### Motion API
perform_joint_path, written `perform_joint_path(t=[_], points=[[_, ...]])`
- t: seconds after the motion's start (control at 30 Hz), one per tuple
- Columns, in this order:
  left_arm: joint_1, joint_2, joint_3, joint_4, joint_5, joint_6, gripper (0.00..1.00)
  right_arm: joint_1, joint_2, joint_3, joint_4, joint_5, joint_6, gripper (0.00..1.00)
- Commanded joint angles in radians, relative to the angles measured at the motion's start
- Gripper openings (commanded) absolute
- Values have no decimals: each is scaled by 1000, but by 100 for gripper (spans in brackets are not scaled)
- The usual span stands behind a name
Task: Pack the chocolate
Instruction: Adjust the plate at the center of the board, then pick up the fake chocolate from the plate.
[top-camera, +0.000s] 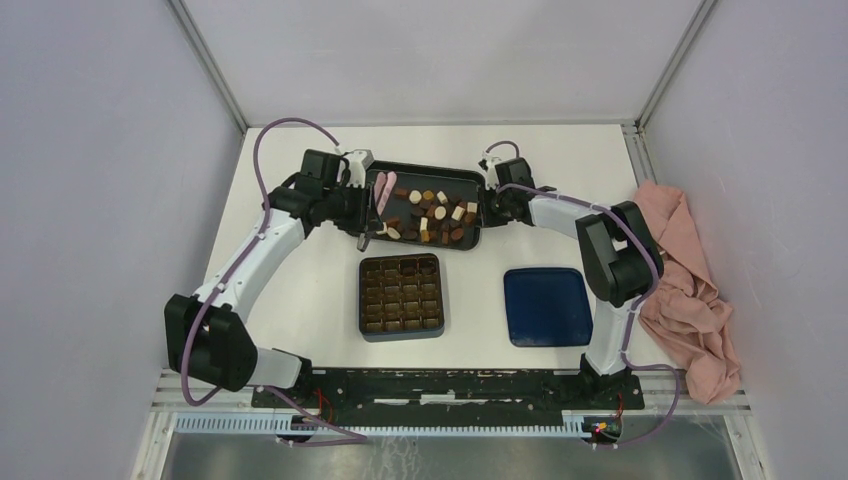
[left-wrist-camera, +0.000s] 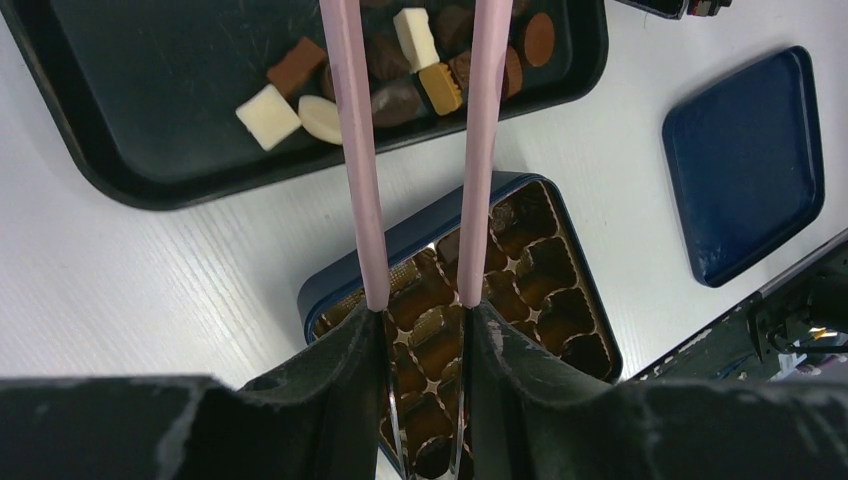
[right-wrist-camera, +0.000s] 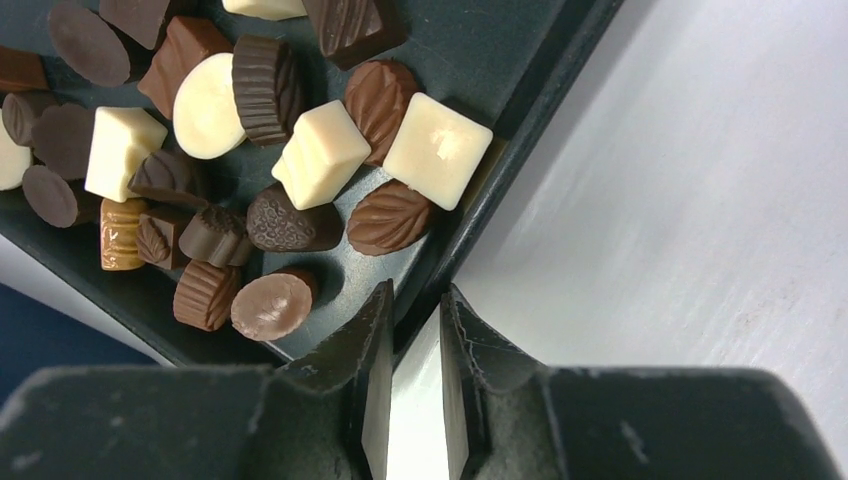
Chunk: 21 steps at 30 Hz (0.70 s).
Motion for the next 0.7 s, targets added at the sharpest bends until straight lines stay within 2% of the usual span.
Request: perform_joint_path(t=[0.0, 0.1, 0.3, 0.43, 0.53, 0.6, 0.67], points=[[6, -33, -11, 21, 15, 14, 38, 22, -50, -22, -21, -47, -82, 18], [6, -17, -14, 10, 9, 11, 39, 26, -58, -16, -19, -54, -100, 21], [5, 46, 5, -35, -23, -1, 39, 19, -88, 35, -45, -24, -173, 44], [5, 96, 38, -64, -56, -2, 39, 3, -156, 33, -41, 3, -237, 54], [5, 144, 67, -80, -64, 1, 39, -14, -226, 19, -39, -2, -307, 58], [5, 182, 85, -86, -59, 2, 39, -27, -269, 26, -63, -71, -393, 61], [5, 224, 114, -97, -59, 4, 39, -48, -314, 53, -123, -225, -519, 66]])
